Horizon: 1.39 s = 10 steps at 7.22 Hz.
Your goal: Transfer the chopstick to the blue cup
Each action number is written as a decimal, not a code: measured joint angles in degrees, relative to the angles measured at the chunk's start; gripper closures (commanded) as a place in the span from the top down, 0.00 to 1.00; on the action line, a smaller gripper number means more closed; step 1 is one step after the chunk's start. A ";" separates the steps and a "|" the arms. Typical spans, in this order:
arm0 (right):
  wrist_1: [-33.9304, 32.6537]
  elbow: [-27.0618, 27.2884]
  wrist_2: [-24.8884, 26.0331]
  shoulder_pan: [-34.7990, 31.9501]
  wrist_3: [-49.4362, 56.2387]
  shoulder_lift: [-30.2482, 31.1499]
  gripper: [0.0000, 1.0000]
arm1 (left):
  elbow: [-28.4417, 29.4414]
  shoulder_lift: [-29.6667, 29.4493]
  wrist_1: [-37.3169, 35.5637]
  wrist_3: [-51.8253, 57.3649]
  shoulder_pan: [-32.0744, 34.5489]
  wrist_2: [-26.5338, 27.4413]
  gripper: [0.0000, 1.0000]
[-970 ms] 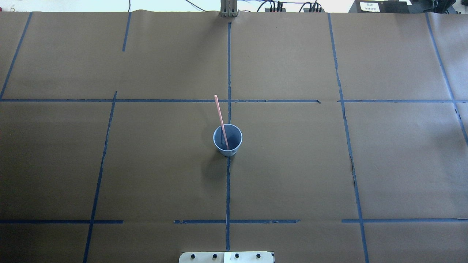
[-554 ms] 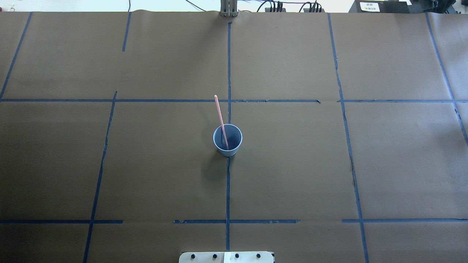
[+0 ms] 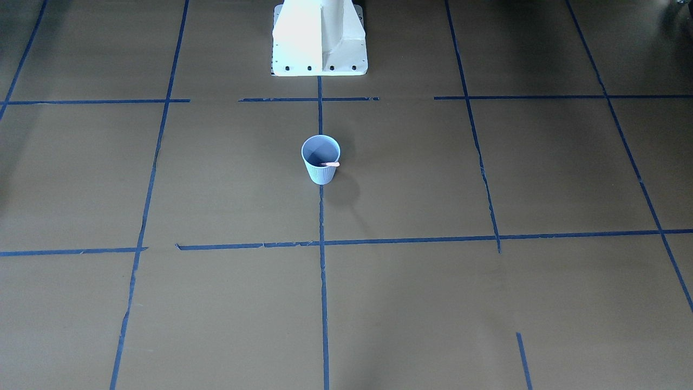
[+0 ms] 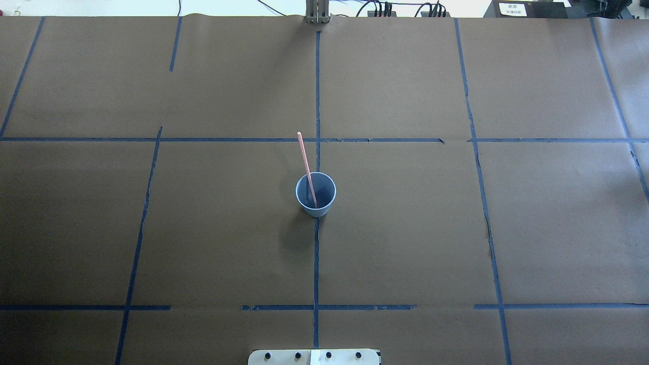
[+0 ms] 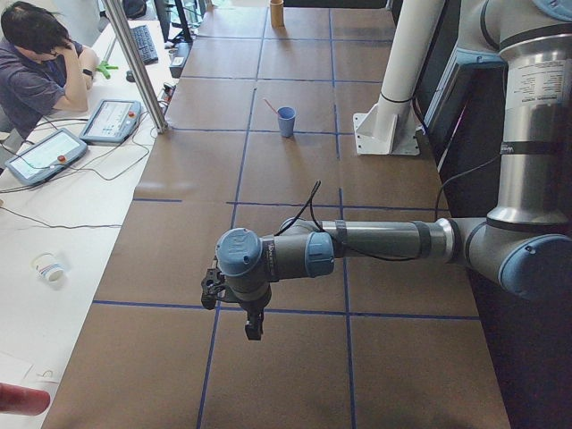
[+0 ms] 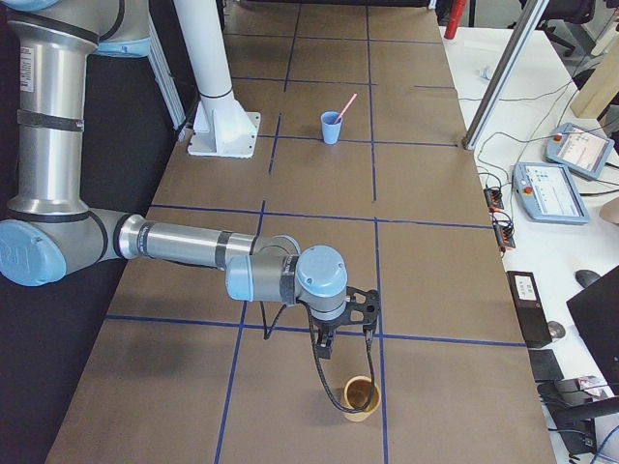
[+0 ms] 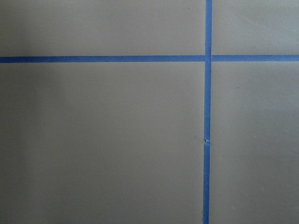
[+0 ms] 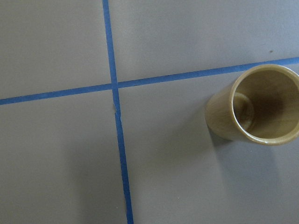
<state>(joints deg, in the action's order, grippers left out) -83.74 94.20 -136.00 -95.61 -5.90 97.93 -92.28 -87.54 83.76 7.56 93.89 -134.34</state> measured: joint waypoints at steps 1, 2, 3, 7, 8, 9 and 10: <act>-1.31 0.16 -0.25 -0.21 0.39 -0.14 1.00 | 0.00 0.00 0.00 0.02 0.01 -0.03 1.00; -2.20 0.29 -0.45 -0.25 0.54 -0.19 1.00 | 0.00 0.00 0.00 0.06 0.02 -0.04 1.00; -2.66 0.33 -0.67 -0.27 0.60 -0.16 1.00 | 0.00 0.01 0.00 0.08 0.04 -0.05 1.00; -2.90 0.37 -1.19 -0.28 0.63 0.11 1.00 | 0.00 0.16 0.00 0.17 0.03 -0.04 1.00; -2.86 0.40 -1.20 -0.28 0.63 0.07 1.00 | 0.00 0.17 0.00 0.17 0.02 -0.04 1.00; -2.84 0.43 -1.20 -0.31 0.63 0.02 1.00 | 0.00 0.17 -0.02 0.18 0.03 -0.05 1.00; -2.83 0.43 -1.20 -0.34 0.63 0.01 1.00 | 0.00 0.17 -0.03 0.18 0.01 -0.05 1.00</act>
